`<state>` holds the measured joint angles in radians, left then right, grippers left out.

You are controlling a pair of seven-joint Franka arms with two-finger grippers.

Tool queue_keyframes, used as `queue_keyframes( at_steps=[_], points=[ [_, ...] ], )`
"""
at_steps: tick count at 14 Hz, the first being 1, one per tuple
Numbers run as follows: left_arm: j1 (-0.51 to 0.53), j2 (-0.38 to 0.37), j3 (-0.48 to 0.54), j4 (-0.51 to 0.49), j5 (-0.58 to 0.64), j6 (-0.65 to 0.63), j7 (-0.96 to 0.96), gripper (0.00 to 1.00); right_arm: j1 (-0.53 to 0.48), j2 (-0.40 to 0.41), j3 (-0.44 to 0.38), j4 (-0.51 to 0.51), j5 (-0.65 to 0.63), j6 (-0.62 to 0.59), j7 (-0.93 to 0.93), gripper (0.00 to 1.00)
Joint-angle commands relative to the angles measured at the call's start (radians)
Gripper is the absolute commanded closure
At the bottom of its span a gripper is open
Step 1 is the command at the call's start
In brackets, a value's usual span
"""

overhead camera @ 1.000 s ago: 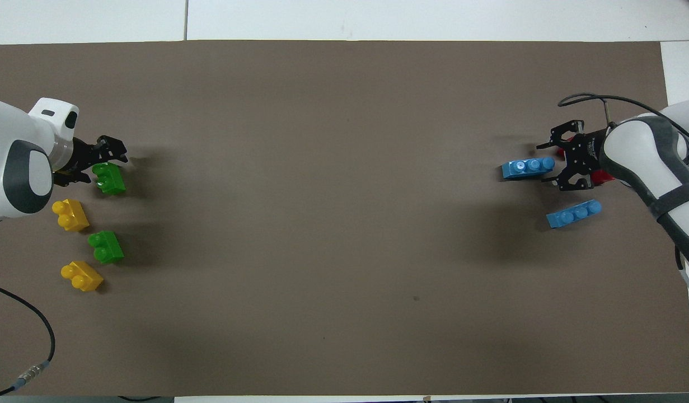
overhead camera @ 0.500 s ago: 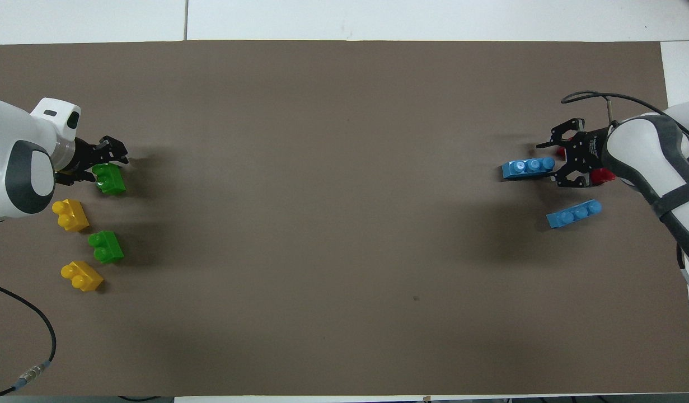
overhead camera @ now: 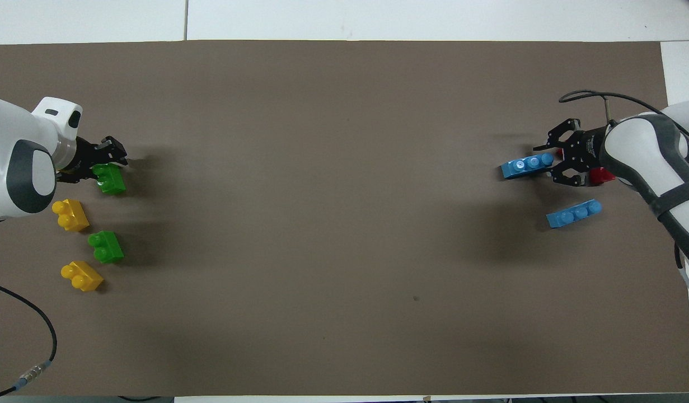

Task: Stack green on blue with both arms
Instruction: 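Close the left gripper on the green brick while the right gripper grasps the blue brick, then lift the green brick with the left gripper while the right gripper carries blue brick inward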

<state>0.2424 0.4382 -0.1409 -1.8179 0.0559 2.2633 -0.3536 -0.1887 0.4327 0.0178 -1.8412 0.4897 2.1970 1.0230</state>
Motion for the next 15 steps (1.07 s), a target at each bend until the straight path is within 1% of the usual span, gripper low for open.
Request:
queue_keyframes(
  at_steps=[1, 2, 3, 4, 7, 9, 10, 11, 12, 13, 14, 15],
  points=[
    [0.000, 0.002, 0.003, 0.003, 0.005, -0.001, 0.007, 0.36, 0.009, -0.014, 0.004, -0.026, 0.027, 0.043, -0.029, 0.72],
    [0.000, 0.002, 0.003, 0.003, 0.005, -0.001, 0.007, 0.39, 0.011, -0.012, 0.004, -0.026, 0.027, 0.053, -0.030, 0.82],
    [0.002, 0.002, 0.003, 0.003, 0.005, -0.004, 0.007, 0.41, 0.024, -0.011, 0.002, -0.026, 0.027, 0.059, -0.029, 0.97],
    [0.000, 0.002, 0.003, 0.003, 0.005, -0.004, 0.007, 0.42, 0.029, -0.011, 0.002, -0.026, 0.027, 0.066, -0.024, 1.00],
    [0.002, 0.002, 0.003, 0.003, 0.005, -0.004, 0.007, 0.48, 0.029, -0.008, 0.004, -0.010, 0.027, 0.063, -0.021, 1.00],
    [0.003, 0.002, 0.003, 0.002, 0.005, -0.008, 0.007, 0.52, 0.057, -0.009, 0.010, -0.009, 0.035, 0.072, -0.046, 1.00],
    [0.005, 0.002, 0.003, 0.002, 0.005, -0.008, 0.007, 0.54, 0.084, -0.014, 0.017, -0.001, 0.058, 0.085, -0.061, 1.00],
    [0.005, 0.002, 0.003, 0.002, 0.005, -0.007, 0.008, 0.59, 0.107, -0.019, 0.018, 0.020, 0.105, 0.107, -0.058, 1.00],
    [0.005, 0.002, 0.003, 0.002, 0.005, -0.007, 0.008, 0.65, 0.109, -0.023, 0.022, 0.039, 0.139, 0.110, -0.049, 1.00],
    [0.005, 0.002, 0.003, 0.002, 0.007, -0.007, 0.007, 0.74, 0.123, -0.029, 0.028, 0.060, 0.145, 0.109, -0.029, 1.00],
    [0.005, 0.002, 0.003, 0.002, 0.007, -0.007, 0.007, 0.83, 0.155, -0.032, 0.028, 0.072, 0.147, 0.110, 0.014, 1.00],
    [0.003, 0.002, 0.003, 0.002, 0.009, -0.007, 0.008, 0.91, 0.172, -0.032, 0.028, 0.082, 0.147, 0.116, 0.107, 1.00]
  ],
)
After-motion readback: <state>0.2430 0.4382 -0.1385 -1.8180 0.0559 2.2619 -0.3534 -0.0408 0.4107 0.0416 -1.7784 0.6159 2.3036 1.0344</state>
